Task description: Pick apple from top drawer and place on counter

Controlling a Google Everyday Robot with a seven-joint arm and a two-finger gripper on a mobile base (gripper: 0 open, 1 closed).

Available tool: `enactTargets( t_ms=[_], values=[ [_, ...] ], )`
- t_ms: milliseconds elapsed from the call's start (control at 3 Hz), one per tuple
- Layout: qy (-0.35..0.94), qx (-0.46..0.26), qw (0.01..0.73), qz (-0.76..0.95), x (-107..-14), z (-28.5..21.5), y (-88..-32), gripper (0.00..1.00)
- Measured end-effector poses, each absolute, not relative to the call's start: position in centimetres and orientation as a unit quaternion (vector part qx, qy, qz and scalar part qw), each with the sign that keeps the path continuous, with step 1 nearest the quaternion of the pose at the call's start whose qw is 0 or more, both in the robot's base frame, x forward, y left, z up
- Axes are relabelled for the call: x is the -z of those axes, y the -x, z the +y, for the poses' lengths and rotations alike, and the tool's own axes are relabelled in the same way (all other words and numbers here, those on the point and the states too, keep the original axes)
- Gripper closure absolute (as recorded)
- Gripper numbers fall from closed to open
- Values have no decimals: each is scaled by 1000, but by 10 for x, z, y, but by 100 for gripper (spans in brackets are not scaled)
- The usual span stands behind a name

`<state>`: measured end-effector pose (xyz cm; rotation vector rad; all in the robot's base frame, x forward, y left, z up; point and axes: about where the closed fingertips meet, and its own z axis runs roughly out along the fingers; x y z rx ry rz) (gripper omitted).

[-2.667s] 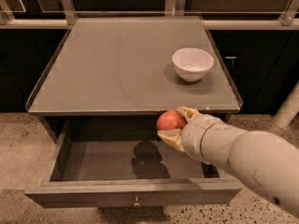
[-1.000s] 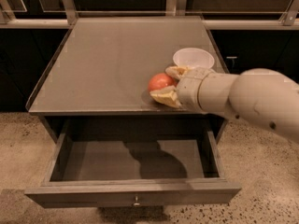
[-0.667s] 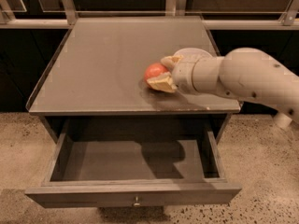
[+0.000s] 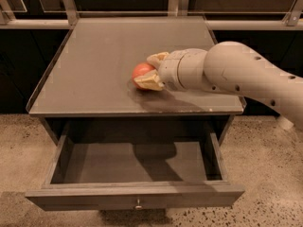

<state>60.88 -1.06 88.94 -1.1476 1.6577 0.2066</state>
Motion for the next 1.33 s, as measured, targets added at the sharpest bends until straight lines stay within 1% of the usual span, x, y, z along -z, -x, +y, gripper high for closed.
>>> enactTargets(
  t_ms=[667, 1000, 1333],
  values=[
    [481, -87, 529, 694, -889, -11, -609, 10],
    [481, -87, 529, 694, -889, -10, -609, 0],
    [481, -87, 529, 694, -889, -10, -609, 0]
  ],
)
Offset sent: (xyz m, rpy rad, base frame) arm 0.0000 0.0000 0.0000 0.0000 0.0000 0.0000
